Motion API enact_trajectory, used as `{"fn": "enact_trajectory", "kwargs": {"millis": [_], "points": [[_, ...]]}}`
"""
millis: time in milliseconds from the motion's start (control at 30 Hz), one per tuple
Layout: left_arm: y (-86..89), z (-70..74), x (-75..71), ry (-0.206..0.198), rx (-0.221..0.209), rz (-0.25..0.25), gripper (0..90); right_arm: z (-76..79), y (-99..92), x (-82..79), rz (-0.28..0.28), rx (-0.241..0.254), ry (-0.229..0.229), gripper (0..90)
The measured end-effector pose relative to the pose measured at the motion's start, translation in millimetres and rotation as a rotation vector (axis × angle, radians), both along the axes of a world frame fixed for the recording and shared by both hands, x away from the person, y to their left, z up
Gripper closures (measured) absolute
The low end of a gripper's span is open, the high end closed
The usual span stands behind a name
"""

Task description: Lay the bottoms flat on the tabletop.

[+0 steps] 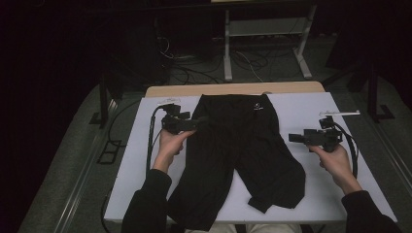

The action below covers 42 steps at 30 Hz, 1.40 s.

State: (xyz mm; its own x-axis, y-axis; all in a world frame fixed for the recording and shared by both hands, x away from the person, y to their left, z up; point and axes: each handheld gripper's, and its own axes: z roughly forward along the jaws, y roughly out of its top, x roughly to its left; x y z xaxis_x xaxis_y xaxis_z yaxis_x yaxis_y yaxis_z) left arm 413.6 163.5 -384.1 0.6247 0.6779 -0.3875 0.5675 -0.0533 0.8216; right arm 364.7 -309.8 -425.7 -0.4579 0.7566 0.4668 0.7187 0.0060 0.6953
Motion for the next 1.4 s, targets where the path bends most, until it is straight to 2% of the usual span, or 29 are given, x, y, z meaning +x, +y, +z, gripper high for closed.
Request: {"fn": "enact_trajectory", "kwargs": {"millis": [267, 467, 800, 1100, 1167, 1267, 1400], "points": [[-20.7, -1.8, -14.1, -0.007, -0.004, -0.062, 0.0, -4.0, -5.8, -21.0, 0.006, -0.015, 0.009, 0.0], [-38.1, -8.8, -23.6, 0.004, 0.013, -0.109, 0.0, -7.0, -8.3, -33.7, 0.007, -0.006, 0.020, 0.0], [-69.2, -25.5, -38.9, 0.029, 0.104, -0.215, 0.0, -8.7, -7.7, -52.7, 0.020, -0.005, 0.028, 0.0], [-87.1, -32.5, -51.2, 0.032, 0.156, -0.272, 0.0, -10.3, -10.7, -68.6, 0.037, -0.010, 0.043, 0.3], [-90.0, -34.9, -53.5, 0.036, 0.178, -0.285, 0.0, -10.7, -11.6, -71.6, 0.046, -0.005, 0.044, 3.2], [-93.9, -39.4, -54.1, 0.067, 0.210, -0.299, 1.0, -11.4, -13.1, -75.5, 0.054, -0.006, 0.051, 3.8], [-98.5, -46.8, -57.1, 0.092, 0.218, -0.320, 8.0, -13.2, -15.1, -79.6, 0.060, -0.006, 0.065, 6.1]]}}
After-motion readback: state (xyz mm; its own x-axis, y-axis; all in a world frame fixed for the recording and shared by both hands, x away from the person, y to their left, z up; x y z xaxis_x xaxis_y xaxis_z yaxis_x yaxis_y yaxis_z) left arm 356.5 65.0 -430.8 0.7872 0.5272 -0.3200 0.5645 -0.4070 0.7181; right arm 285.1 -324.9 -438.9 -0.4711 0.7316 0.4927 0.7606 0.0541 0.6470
